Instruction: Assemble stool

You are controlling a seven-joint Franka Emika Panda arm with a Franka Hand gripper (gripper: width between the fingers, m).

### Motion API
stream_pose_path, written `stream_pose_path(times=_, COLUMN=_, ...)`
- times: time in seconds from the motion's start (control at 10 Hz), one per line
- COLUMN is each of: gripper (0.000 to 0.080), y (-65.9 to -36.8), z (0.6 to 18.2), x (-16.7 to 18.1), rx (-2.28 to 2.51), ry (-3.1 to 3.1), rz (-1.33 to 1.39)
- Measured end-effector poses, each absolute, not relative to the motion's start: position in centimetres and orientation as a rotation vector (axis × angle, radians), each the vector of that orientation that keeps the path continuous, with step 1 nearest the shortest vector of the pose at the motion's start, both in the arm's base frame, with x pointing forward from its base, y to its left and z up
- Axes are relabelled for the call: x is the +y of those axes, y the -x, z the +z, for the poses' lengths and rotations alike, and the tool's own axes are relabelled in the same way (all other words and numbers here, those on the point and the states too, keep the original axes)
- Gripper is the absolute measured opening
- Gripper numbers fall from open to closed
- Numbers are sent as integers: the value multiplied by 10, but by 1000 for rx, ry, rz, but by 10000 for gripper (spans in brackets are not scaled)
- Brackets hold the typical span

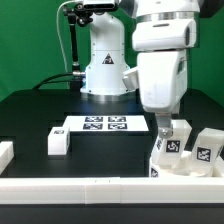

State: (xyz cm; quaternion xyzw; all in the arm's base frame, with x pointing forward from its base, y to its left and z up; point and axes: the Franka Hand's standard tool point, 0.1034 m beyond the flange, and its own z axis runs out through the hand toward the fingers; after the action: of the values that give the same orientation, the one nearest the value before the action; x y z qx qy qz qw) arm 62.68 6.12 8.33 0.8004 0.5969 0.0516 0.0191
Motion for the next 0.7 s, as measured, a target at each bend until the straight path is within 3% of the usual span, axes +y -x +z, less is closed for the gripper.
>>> stream_pose_path(times=0.3, gripper=649, y=-625, z=79, x=56, rx=2035, ry=-2325, rz=118)
stream_pose_path(times=0.5, gripper=391, y=-624, z=78, x=55, rx=2023, ry=-2340, rz=112)
stream_pose_path(times=0.6, gripper=391, y=-624, z=78, x=54, rx=2022, ry=-2341, rz=112)
stream_pose_path(times=0.7, gripper=335, y=-624, z=78, x=54, rx=2022, ry=-2341, rz=112)
